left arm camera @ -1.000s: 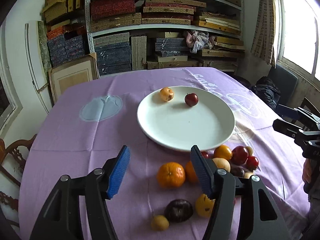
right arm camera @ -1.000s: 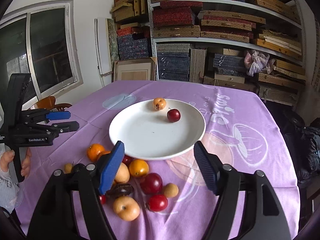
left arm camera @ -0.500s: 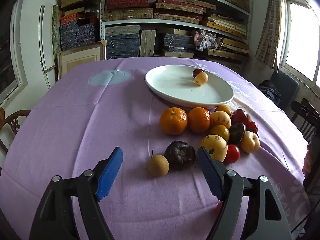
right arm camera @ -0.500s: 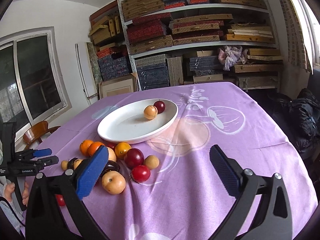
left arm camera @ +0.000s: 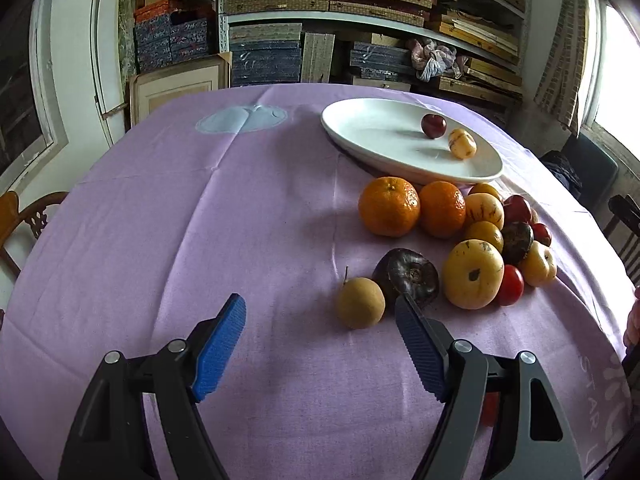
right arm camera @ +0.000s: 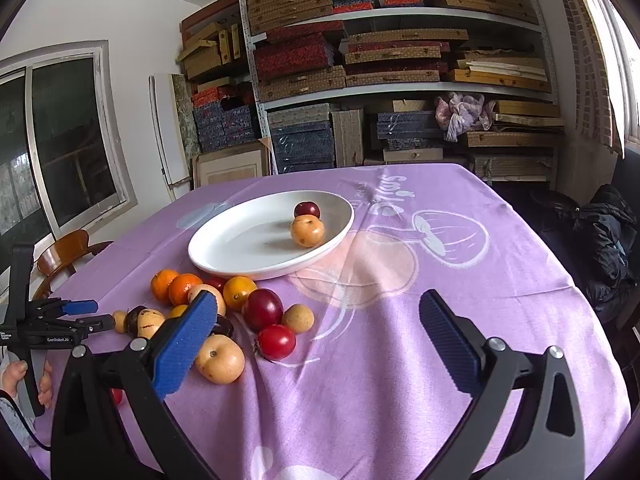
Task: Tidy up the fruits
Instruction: 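Withdraw both tools from the plate back toward the fruit pile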
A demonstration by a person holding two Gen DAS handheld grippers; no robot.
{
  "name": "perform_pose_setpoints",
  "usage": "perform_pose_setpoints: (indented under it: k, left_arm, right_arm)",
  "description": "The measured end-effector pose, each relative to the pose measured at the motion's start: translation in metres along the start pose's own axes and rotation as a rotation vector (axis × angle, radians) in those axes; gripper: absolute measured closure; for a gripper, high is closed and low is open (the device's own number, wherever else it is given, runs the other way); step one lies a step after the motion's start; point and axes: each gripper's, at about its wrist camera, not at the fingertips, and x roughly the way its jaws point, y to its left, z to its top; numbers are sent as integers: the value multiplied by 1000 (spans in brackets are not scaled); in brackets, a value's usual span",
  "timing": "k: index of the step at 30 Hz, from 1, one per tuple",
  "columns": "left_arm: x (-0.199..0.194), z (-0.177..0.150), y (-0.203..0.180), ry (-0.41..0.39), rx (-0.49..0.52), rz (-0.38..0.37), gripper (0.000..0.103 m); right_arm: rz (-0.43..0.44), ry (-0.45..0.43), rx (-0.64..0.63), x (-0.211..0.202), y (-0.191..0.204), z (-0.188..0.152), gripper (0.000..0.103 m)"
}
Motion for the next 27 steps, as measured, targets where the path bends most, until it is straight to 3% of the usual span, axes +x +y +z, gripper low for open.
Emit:
perform_pose_setpoints:
  k: [7, 12, 18, 21, 27]
  left_arm:
    - [15, 3, -4, 70, 37, 8, 25]
    - [15, 4, -2, 64, 45, -19, 29]
    - [16, 6, -14, 56, 98, -78, 52]
    - [21, 5, -14, 76, 97, -103, 71]
    - [25, 7, -13, 84, 90, -111, 73]
  right_arm:
    - [1, 6, -11, 3, 4, -2, 4]
    - [10, 24, -9, 7, 4, -4, 4]
    - [11, 82, -72, 19, 15, -10, 4]
    - [3, 79, -100, 18, 21, -12, 4]
    - [19, 96, -102, 21, 22, -12, 4]
